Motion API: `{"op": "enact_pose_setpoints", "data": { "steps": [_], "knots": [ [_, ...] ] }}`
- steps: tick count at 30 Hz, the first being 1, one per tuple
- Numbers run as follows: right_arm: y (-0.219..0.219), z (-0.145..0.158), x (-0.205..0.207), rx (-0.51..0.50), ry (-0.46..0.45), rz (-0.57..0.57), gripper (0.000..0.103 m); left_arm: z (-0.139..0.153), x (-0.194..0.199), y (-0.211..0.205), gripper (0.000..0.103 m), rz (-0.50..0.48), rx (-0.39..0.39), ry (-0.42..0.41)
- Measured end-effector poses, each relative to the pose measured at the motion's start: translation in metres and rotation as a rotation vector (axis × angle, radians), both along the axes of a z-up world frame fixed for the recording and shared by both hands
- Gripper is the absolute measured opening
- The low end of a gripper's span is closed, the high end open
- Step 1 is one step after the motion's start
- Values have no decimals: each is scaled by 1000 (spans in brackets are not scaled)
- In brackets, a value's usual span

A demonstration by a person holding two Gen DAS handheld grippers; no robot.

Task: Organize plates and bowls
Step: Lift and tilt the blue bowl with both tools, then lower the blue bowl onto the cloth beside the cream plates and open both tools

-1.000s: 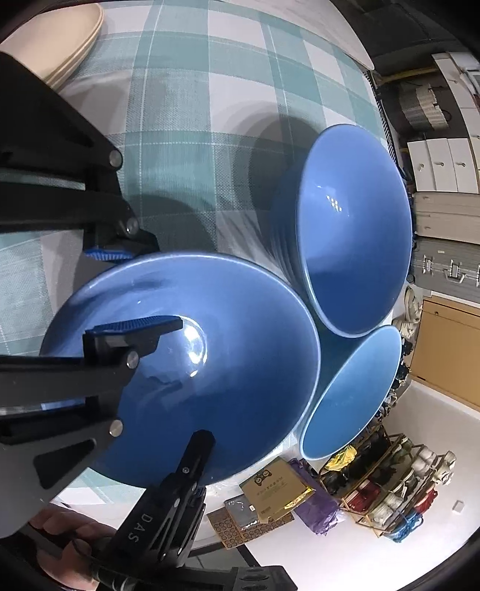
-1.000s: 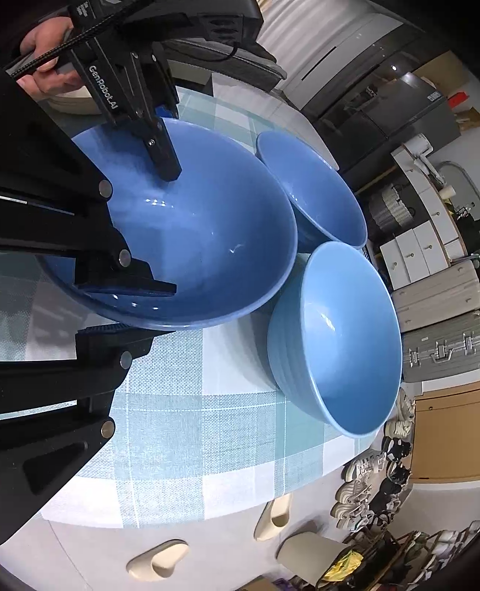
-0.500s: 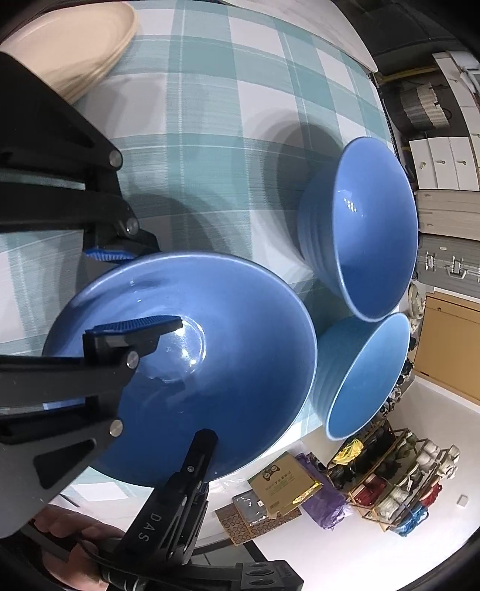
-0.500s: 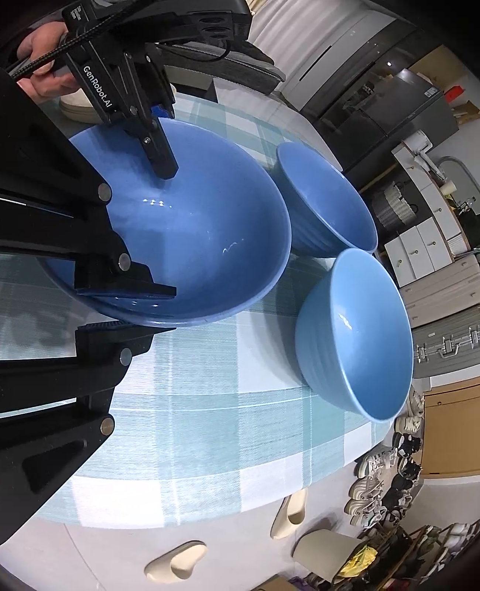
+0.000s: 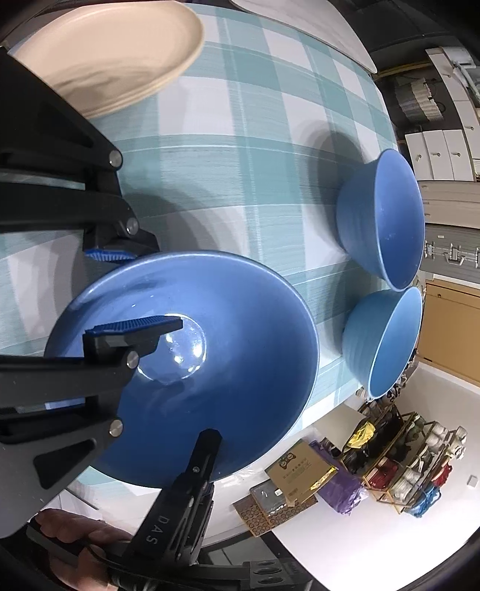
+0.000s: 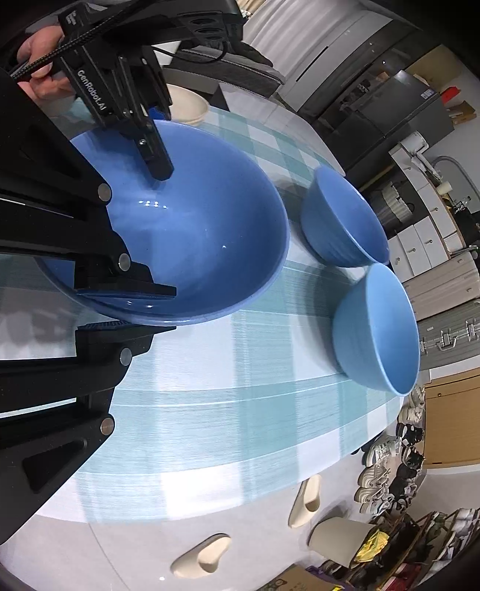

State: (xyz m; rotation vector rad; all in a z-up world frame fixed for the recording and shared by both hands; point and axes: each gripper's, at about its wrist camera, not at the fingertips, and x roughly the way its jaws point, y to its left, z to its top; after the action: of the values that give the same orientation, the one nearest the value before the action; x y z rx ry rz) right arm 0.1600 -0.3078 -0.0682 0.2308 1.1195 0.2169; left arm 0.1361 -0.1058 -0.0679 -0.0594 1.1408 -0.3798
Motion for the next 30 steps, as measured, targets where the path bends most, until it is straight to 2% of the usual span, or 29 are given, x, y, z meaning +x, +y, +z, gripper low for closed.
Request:
{"op": "enact_pose_setpoints", "data": {
  "steps": [11, 30],
  "knots": [
    [19, 8, -50, -38, -22, 5, 10, -3, -47, 13, 23, -3, 0, -15],
    [21, -6, -48, -36, 3, -10, 10, -16, -37, 8, 26, -20, 12, 5]
  ]
}}
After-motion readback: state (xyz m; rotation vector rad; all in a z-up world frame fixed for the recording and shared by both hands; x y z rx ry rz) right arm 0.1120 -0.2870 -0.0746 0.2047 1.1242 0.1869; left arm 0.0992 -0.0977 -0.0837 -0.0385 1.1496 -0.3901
